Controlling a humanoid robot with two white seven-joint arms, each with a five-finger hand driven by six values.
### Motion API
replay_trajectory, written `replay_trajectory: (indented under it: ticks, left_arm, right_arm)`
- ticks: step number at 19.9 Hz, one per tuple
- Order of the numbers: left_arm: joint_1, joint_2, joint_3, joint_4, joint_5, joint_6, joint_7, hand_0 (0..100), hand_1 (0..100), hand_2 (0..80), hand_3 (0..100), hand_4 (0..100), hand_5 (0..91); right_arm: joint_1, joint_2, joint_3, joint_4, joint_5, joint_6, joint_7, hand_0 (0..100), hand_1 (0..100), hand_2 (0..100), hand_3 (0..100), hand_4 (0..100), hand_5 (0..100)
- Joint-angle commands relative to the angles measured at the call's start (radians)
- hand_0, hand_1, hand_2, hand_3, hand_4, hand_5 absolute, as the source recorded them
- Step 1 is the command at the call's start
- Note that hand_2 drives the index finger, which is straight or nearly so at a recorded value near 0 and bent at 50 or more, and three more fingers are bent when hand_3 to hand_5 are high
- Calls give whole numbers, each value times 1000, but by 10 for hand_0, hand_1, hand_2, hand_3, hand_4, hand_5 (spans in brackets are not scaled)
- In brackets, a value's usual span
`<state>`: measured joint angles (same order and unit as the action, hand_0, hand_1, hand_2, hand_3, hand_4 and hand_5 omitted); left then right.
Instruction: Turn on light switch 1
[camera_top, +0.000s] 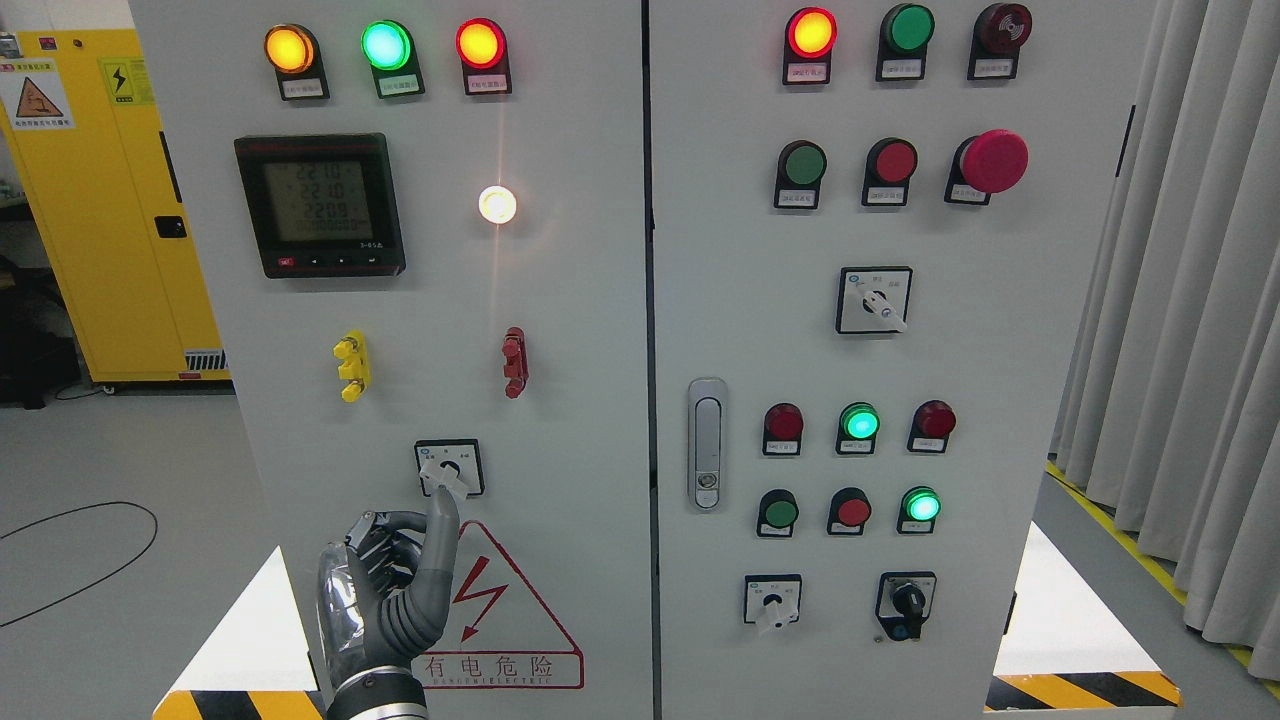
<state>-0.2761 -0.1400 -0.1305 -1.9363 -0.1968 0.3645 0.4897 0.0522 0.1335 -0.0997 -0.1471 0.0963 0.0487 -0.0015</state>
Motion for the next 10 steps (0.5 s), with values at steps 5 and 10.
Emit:
replay_trajectory:
  ticks: [5,10]
  left_arm:
    - [293,40,93,-44,0,-341,-108,236,407,666,967,896,795]
    - [458,74,245,-10,147,-457,-190,248,369,667,972,901,805]
  right_arm:
    - [0,0,0,0,0,0,0,0,500,40,0,0,0]
    - [0,0,0,0,0,0,0,0,500,40,0,0,0]
